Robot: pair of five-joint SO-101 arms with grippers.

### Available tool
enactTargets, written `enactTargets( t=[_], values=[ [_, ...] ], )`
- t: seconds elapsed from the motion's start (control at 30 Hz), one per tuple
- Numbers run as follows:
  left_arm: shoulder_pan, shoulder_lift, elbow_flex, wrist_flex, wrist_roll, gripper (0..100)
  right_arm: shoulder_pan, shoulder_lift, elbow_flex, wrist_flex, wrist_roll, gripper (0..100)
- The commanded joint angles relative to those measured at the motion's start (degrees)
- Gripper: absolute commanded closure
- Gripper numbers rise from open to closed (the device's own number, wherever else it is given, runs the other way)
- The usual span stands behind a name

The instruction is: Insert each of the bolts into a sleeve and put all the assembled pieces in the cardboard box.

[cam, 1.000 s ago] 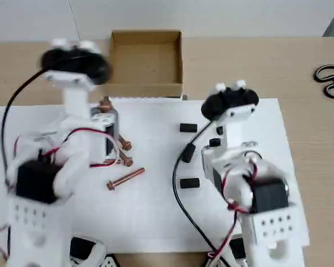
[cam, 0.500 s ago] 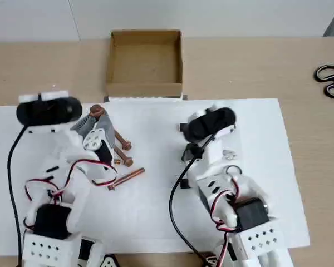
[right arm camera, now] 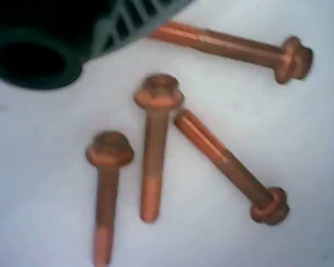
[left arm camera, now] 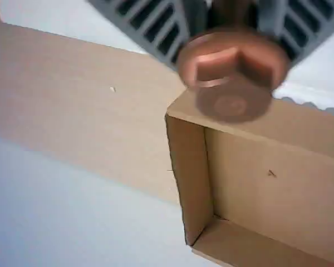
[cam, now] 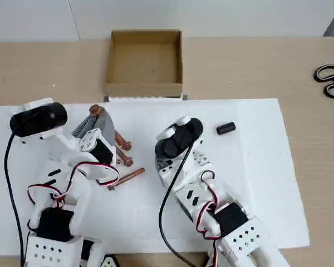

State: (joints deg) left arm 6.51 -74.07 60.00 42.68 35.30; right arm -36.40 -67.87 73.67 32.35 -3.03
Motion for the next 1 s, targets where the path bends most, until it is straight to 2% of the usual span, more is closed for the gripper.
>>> enactTargets(
  t=[0.0,0.27,0.73,0.97],
  values=[
    [1.93,-1.05,-0.4,-1.85,0.79,100,-1.89,-1.01,-0.26,-3.03,-0.26,99.5],
    [8.53,-1.14,2.42,-3.6,4.04,100,-6.46,-1.01,-0.26,-4.44,-0.44,99.5],
    [8.97,-1.05,2.95,-5.19,4.13,100,-6.81,-1.01,-0.7,-4.44,-0.62,99.5],
    [8.97,-0.97,3.03,-5.01,5.54,100,-9.19,-1.1,-0.7,-4.53,-0.62,99.5]
  ],
)
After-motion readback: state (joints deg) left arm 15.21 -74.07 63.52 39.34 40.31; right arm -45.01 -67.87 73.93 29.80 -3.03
